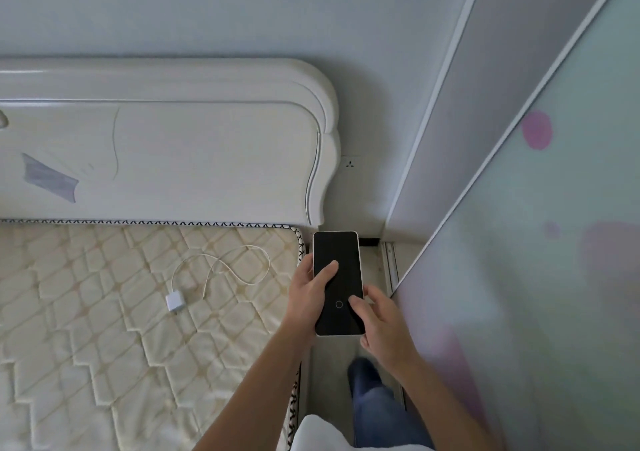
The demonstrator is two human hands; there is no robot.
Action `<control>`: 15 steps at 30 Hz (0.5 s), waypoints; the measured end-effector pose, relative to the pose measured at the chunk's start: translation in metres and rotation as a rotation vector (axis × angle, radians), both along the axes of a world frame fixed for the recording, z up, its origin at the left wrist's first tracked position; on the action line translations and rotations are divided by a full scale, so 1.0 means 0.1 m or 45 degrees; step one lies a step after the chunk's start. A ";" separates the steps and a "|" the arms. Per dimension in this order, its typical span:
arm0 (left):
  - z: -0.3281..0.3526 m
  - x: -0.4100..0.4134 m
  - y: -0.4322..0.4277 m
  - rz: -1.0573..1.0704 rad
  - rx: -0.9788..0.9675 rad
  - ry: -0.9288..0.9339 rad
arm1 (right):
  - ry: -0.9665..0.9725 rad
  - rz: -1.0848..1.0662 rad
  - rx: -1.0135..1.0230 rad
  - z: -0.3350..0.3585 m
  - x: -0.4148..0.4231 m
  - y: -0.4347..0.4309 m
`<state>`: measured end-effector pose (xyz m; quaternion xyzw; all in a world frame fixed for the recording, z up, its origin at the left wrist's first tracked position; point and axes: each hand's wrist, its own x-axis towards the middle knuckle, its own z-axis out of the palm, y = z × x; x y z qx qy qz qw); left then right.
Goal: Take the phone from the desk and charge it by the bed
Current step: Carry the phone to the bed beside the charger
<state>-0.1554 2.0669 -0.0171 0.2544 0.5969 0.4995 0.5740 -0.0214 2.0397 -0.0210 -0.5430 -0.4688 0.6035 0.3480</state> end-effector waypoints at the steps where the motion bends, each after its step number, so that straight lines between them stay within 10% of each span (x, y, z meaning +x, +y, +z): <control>1: -0.02 -0.03 0.13 0.016 0.002 -0.010 | -0.004 0.002 0.004 -0.03 -0.03 0.14; 15: 0.03 -0.92 1.65 0.592 -0.010 0.008 | -0.108 0.620 0.186 -0.13 -0.98 2.49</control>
